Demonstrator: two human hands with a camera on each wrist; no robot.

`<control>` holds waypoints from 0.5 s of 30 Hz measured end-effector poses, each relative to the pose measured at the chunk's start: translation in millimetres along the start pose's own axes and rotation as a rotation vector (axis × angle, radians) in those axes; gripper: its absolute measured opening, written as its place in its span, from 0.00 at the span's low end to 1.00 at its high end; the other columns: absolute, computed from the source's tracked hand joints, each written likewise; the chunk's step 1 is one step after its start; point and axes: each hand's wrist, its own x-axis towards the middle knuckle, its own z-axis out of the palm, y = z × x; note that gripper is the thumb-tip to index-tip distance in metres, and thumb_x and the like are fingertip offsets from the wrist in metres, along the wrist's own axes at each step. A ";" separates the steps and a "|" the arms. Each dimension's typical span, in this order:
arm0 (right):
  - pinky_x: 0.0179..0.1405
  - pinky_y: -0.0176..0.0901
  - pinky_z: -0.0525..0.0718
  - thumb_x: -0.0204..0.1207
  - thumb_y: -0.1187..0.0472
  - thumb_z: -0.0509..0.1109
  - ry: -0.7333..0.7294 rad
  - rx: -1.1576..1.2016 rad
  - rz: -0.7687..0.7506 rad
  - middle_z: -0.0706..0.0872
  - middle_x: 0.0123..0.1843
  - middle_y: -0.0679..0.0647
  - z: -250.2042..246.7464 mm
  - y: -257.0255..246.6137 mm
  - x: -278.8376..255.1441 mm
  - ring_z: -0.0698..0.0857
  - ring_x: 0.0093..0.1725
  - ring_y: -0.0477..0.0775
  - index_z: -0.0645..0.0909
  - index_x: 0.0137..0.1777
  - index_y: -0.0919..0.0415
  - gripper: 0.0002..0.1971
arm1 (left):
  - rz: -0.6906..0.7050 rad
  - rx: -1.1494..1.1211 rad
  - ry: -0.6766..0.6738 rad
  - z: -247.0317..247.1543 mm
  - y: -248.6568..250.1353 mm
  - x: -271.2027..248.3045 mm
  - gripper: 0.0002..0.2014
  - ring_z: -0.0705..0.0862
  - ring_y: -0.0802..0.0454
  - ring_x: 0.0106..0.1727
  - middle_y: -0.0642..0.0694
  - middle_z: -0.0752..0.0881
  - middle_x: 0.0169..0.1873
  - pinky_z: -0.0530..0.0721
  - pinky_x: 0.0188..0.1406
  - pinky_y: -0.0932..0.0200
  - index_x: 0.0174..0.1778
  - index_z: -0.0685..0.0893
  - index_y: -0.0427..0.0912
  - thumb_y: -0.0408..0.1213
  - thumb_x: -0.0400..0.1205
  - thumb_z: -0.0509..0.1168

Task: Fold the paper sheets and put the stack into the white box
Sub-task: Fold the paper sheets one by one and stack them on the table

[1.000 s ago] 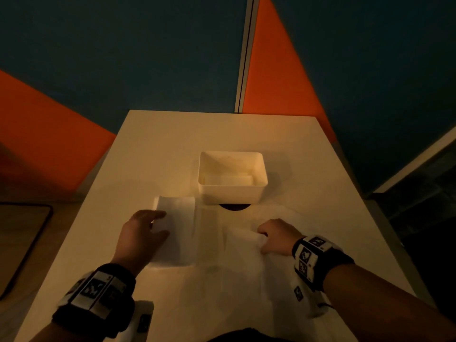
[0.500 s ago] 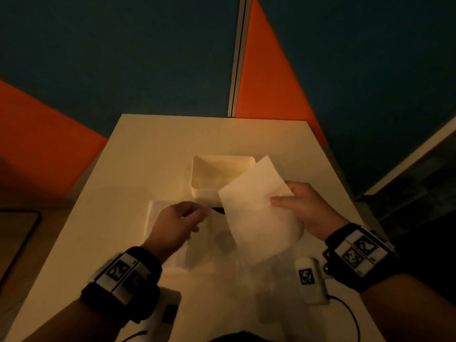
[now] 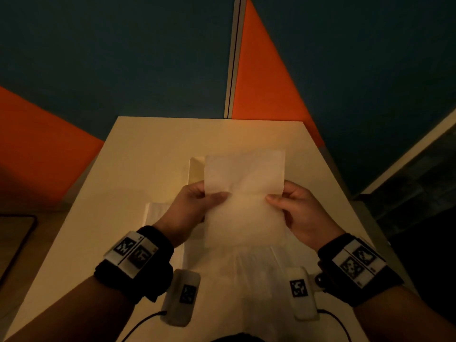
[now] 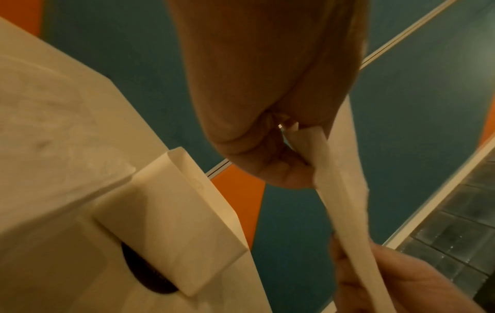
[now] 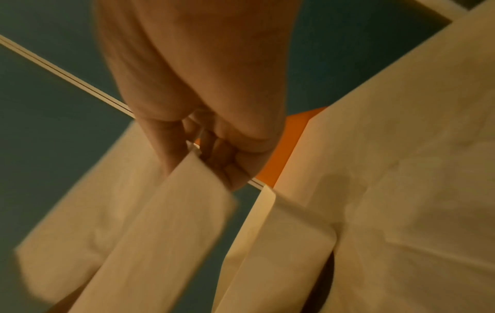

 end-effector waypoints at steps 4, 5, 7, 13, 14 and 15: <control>0.52 0.49 0.87 0.74 0.76 0.66 -0.009 -0.069 -0.013 0.89 0.53 0.56 -9.4 -8.8 3.7 0.88 0.52 0.53 0.84 0.56 0.59 0.16 | 0.019 0.044 -0.132 -8.0 8.4 -0.6 0.13 0.89 0.51 0.46 0.45 0.91 0.46 0.89 0.46 0.56 0.48 0.91 0.44 0.26 0.80 0.63; 0.50 0.45 0.87 0.74 0.76 0.66 -0.018 -0.091 -0.019 0.89 0.51 0.55 -10.6 -12.0 4.6 0.88 0.51 0.52 0.84 0.56 0.60 0.15 | 0.010 0.050 -0.191 -11.2 11.1 -0.7 0.15 0.89 0.54 0.45 0.48 0.91 0.44 0.87 0.43 0.61 0.45 0.92 0.47 0.24 0.80 0.63; 0.39 0.35 0.85 0.74 0.76 0.66 -0.061 -0.178 -0.032 0.88 0.41 0.52 -11.7 -19.3 5.6 0.87 0.41 0.47 0.84 0.47 0.63 0.10 | -0.025 0.084 -0.325 -17.9 17.1 -0.1 0.18 0.88 0.56 0.45 0.51 0.91 0.43 0.85 0.43 0.64 0.44 0.92 0.49 0.23 0.73 0.64; 0.32 0.35 0.81 0.74 0.78 0.61 -0.262 -0.369 -0.044 0.84 0.37 0.53 -0.8 -37.9 7.9 0.82 0.35 0.47 0.81 0.34 0.63 0.13 | -0.149 0.018 -0.615 -24.0 26.6 -1.3 0.24 0.82 0.40 0.64 0.35 0.83 0.62 0.82 0.61 0.53 0.58 0.87 0.39 0.29 0.65 0.64; 0.34 0.36 0.82 0.74 0.78 0.62 -0.294 -0.394 -0.054 0.84 0.38 0.54 2.4 -38.9 9.4 0.82 0.36 0.48 0.81 0.34 0.64 0.13 | -0.160 0.000 -0.616 -21.8 26.2 -1.0 0.24 0.82 0.37 0.63 0.32 0.82 0.63 0.82 0.62 0.52 0.60 0.86 0.38 0.28 0.66 0.64; 0.37 0.37 0.82 0.73 0.78 0.63 -0.322 -0.421 -0.068 0.84 0.38 0.54 6.0 -39.7 10.7 0.82 0.37 0.49 0.81 0.33 0.63 0.13 | -0.172 -0.015 -0.613 -19.2 26.0 -0.8 0.23 0.82 0.36 0.62 0.30 0.82 0.63 0.82 0.62 0.51 0.60 0.85 0.37 0.28 0.68 0.64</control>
